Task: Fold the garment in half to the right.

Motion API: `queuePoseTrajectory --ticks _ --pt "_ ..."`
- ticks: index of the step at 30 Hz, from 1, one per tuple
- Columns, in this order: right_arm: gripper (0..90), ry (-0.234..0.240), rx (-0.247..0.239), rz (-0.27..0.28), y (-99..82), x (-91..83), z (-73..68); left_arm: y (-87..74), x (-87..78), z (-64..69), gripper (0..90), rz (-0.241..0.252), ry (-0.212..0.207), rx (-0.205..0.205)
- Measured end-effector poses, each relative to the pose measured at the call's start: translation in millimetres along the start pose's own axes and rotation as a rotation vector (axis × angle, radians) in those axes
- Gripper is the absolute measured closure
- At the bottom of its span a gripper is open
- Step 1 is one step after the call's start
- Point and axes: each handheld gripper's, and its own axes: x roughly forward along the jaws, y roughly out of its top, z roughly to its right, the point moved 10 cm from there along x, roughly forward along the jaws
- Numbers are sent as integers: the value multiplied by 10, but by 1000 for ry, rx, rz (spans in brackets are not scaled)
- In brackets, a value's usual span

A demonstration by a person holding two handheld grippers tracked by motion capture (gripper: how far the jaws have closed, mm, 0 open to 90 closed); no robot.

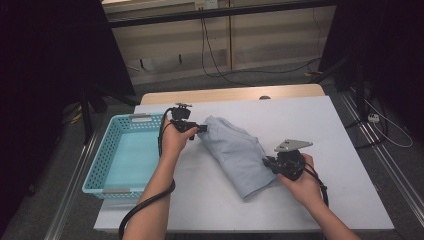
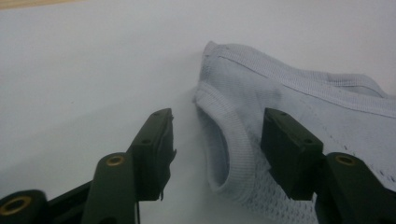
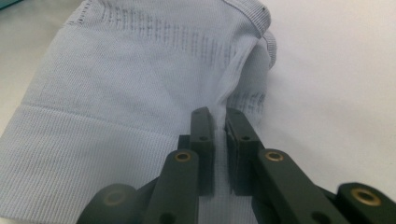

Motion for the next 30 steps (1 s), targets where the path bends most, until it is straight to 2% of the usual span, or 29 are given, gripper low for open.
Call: queuePoseTrajectory --ticks 2,4,5,7,9,14,19,26,30 --pt "833 3 0 2 0 1 -8 -6 41 32 520 -4 -15 2" --pt "832 5 -4 1 -5 7 -12 -30 79 64 603 -26 -27 3" --pt "833 5 -3 1 -6 9 -12 -45 92 74 624 -39 -29 3" --pt "835 7 0 3 -4 8 -12 -63 103 87 749 -59 -28 -3" --pt "838 13 2 7 0 -1 -16 -43 96 103 788 -58 -27 -1" --pt "847 22 11 17 10 -38 -12 102 7 122 818 -23 -12 26" --pt "851 25 18 39 47 -106 4 205 -43 139 829 -8 -10 48" --pt "853 15 23 62 61 -198 48 286 9 169 838 14 -16 63" --pt "852 10 39 51 9 -181 97 312 56 172 839 17 -15 71"
